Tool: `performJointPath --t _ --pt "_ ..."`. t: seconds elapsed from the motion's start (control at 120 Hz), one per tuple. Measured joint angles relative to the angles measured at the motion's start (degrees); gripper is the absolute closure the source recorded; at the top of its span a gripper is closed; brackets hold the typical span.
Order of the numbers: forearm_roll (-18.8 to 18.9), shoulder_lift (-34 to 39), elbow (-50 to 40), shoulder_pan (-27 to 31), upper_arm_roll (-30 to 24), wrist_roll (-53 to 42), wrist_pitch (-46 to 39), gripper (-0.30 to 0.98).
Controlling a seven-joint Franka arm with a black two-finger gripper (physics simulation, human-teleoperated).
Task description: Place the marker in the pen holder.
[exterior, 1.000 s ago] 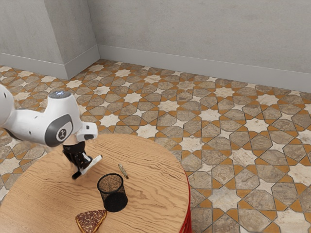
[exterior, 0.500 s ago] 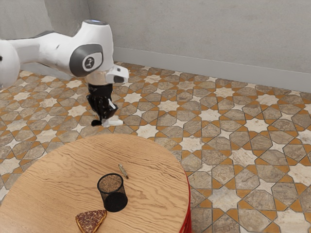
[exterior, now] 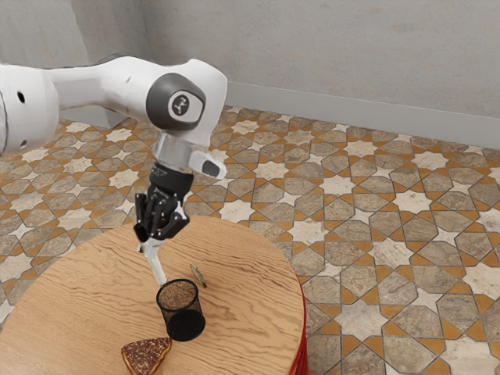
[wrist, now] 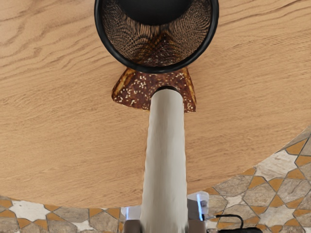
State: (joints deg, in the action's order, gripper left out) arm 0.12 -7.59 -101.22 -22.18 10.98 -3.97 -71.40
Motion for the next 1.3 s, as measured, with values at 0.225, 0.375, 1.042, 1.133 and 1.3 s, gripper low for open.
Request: performJointPath --t 0.225,0.375,1.042,1.133,1.3 --pt "-1.1 -3.8 -0.4 -1.7 0.0 1.3 3.4 0.79" --pt "-1.3 -5.6 0.4 -1.1 0.0 1.7 3.0 0.79" --pt "-1.5 -17.3 9.2 0.2 0.1 0.0 -0.9 0.79" --pt "-1.6 -18.1 9.2 0.4 0.1 -0.4 -1.4 0.78" --pt "-2.2 -18.3 9.1 0.4 0.1 -0.7 -1.8 0.43"
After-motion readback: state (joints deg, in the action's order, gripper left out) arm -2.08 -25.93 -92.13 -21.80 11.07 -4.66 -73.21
